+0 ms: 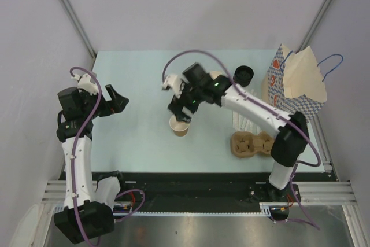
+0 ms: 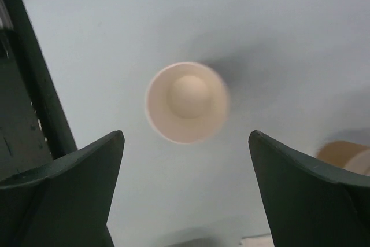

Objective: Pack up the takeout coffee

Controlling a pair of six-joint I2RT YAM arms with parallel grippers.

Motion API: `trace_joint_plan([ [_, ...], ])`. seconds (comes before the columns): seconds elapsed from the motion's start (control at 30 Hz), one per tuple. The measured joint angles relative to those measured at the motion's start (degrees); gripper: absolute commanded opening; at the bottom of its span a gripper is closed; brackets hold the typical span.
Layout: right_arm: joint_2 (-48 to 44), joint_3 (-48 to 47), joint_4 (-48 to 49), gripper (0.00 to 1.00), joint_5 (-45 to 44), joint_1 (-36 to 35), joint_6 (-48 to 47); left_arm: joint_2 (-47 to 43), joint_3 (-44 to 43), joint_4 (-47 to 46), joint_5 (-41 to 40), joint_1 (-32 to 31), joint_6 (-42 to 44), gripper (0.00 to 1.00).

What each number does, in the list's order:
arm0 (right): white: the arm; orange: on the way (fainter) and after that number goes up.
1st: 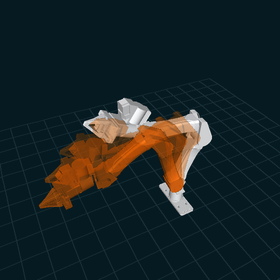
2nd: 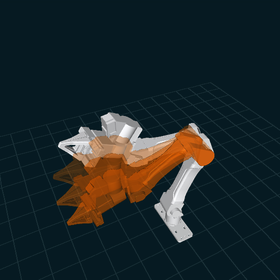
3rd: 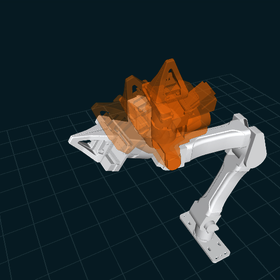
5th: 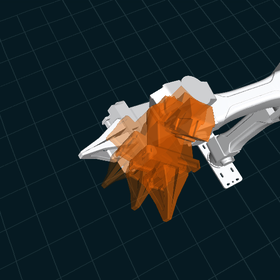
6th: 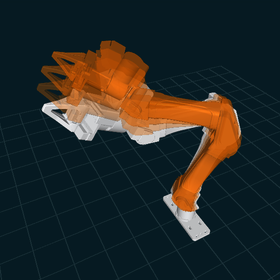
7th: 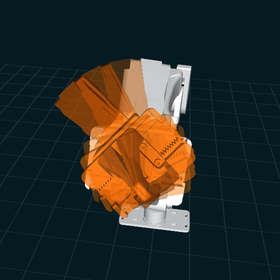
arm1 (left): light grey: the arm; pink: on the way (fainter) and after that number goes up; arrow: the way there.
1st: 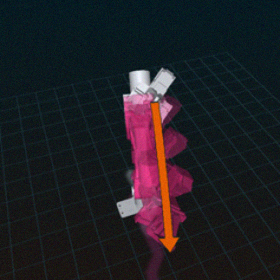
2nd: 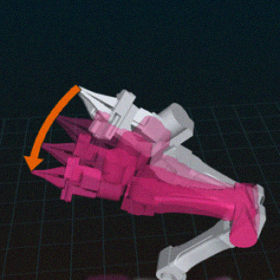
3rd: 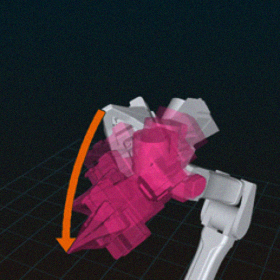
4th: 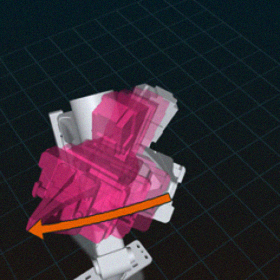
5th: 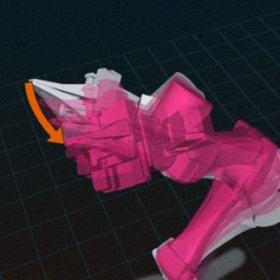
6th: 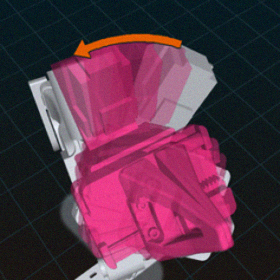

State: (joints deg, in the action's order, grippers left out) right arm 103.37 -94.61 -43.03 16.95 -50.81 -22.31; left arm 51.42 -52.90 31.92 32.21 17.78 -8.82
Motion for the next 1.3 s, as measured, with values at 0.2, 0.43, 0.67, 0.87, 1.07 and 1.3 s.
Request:
trace_joint_plan([
  [0.2, -6.69, -9.16, -0.50, 0.82, 2.45, 14.51, 1.29, -0.83, 0.61, -0.48, 0.04, 0.00, 0.28, 0.99],
  [0.43, -6.71, -18.47, -1.55, 0.52, -7.61, 28.02, 1.86, -0.90, 0.74, -1.01, 0.59, 0.00, 0.26, 1.00],
  [0.67, 4.96, -23.71, -5.20, 0.51, -17.11, 37.11, 3.37, -0.92, 0.74, -1.42, 1.03, 0.00, 0.22, 1.00],
  [0.87, 14.38, -23.71, -9.62, 0.51, -20.33, 37.46, 0.39, -0.92, 0.74, -1.44, 1.44, 0.00, 0.26, 1.00],
  [1.07, 16.11, -21.90, -9.86, 0.51, -24.02, 36.24, -8.61, -2.27, 1.38, -2.75, 4.13, 0.00, 0.48, 0.99],
  [1.3, 17.07, -20.50, -9.60, 0.32, -26.71, 36.79, -15.87, -2.80, 1.57, -4.33, 6.56, 0.00, 0.76, 1.00],
])
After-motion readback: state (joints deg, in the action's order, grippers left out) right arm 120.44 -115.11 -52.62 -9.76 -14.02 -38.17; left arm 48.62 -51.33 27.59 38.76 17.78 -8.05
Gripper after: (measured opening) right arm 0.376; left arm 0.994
